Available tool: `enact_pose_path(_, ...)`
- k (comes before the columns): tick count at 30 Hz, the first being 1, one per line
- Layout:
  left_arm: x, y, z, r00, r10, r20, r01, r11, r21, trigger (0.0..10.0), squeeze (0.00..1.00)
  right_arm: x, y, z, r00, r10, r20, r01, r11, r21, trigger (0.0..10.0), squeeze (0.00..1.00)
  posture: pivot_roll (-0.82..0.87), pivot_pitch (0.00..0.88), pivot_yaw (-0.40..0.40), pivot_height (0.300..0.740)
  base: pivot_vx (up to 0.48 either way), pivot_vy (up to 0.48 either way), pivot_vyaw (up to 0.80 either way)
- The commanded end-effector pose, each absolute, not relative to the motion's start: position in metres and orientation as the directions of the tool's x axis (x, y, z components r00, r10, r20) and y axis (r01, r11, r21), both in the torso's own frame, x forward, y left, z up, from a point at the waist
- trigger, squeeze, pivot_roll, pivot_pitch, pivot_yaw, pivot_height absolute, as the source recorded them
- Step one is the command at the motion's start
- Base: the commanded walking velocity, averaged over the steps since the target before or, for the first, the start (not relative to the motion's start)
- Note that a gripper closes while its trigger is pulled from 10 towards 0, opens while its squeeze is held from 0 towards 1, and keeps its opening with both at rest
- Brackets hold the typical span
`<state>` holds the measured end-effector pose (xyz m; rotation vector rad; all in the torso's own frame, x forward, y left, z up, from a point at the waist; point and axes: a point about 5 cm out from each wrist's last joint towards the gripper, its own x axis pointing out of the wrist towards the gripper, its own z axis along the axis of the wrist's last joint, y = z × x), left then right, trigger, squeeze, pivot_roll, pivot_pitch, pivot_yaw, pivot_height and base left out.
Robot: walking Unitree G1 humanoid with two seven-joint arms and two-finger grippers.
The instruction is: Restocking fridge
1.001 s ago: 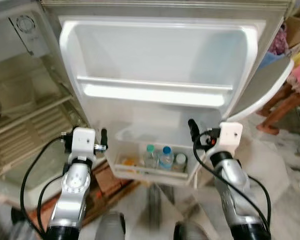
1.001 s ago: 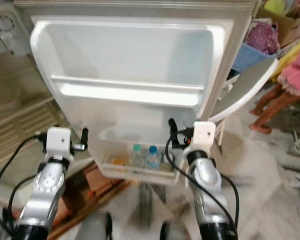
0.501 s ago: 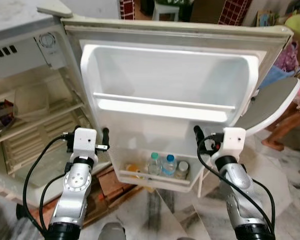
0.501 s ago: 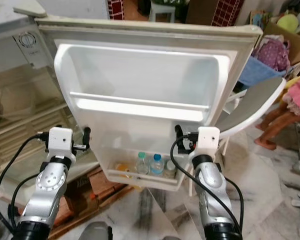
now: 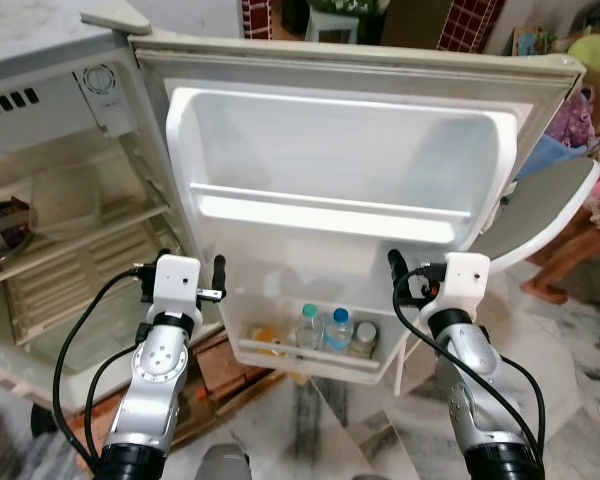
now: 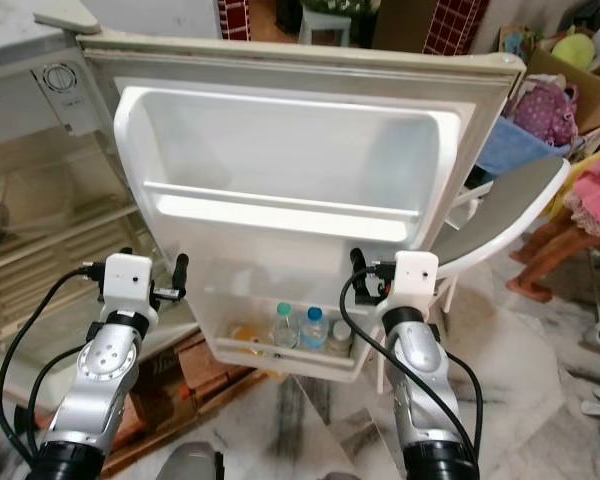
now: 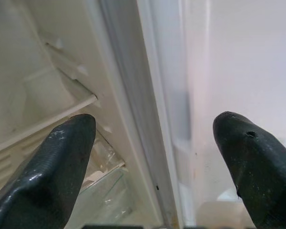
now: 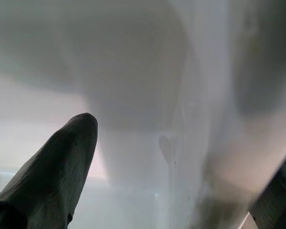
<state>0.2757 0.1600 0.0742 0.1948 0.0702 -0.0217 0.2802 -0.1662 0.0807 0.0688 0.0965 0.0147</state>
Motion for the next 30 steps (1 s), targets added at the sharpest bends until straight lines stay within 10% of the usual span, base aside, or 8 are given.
enact_pose_path(1, 0.278, 0.161, 0.074, 0.997, -0.008, -0.081, 0.024, 0.98, 0.198, 10.0, 0.0, 0.293, -0.126, 0.111, 0.975, 0.217, 0.041, -0.22, 0.972, 0.079, 10.0, 0.0, 0.09, 0.0, -0.006, 0.74, -0.3, 0.0, 0.0)
enact_pose_path(21, 0.284, 0.175, 0.081, 0.997, 0.024, -0.068, -0.007, 0.971, 0.238, 10.0, 0.0, 0.304, -0.123, 0.117, 0.971, 0.232, 0.053, -0.236, 0.966, 0.106, 10.0, 0.0, 0.11, 0.0, 0.015, 0.74, -0.044, -0.291, 0.0)
enact_pose_path(30, 0.281, 0.172, 0.077, 0.996, 0.03, -0.083, -0.009, 0.971, 0.24, 10.0, 0.0, 0.29, -0.104, 0.121, 0.83, 0.554, 0.073, -0.555, 0.802, 0.22, 10.0, 0.0, 0.1, 0.0, 0.013, 0.74, 0.0, -0.48, 0.0)
